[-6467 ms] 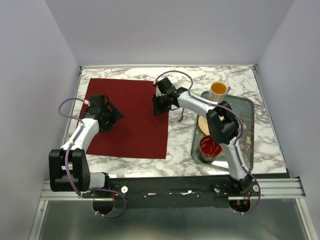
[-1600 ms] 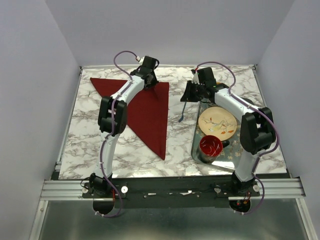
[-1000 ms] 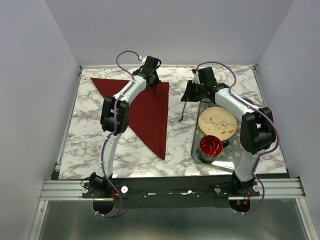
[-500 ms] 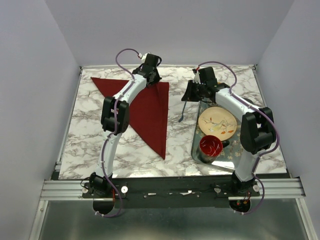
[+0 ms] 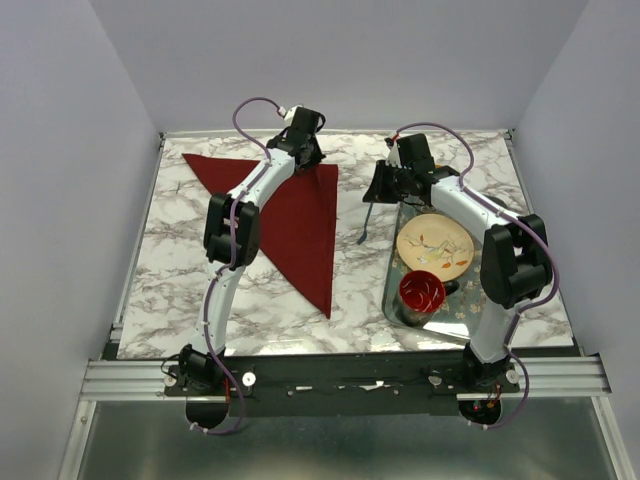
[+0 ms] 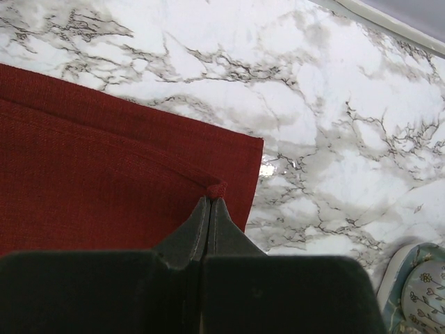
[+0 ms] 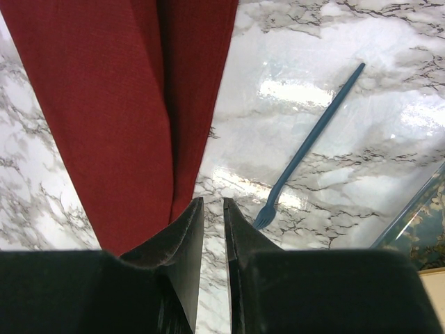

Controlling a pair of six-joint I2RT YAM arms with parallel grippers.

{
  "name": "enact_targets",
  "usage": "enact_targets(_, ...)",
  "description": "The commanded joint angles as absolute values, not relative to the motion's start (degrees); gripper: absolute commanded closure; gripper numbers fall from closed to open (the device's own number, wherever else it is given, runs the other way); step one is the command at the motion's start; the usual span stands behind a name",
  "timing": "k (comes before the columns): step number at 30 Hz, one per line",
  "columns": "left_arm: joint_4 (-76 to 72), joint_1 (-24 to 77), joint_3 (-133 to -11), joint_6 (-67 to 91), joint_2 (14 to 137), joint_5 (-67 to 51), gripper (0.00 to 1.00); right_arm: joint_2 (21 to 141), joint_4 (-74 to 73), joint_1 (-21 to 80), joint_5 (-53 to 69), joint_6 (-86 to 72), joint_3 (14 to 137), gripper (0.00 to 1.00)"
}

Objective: Fold the napkin, place the utensils inside, and roll it up
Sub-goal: Fold the napkin

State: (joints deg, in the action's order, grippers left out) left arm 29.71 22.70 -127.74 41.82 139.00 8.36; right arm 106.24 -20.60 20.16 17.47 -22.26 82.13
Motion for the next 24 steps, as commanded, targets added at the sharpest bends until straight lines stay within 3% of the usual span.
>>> enact_targets(1, 29.71, 23.20, -129.38, 42.80, 140.27, 8.26, 1.00, 107.05, -19.69, 19.78, 18.11, -21.80, 81.91, 0.74)
enact_targets(24, 29.62, 23.29, -131.84, 45.79, 142.29, 6.59, 1.00, 107.05, -19.51, 19.78, 18.81, -21.88, 81.91, 0.74)
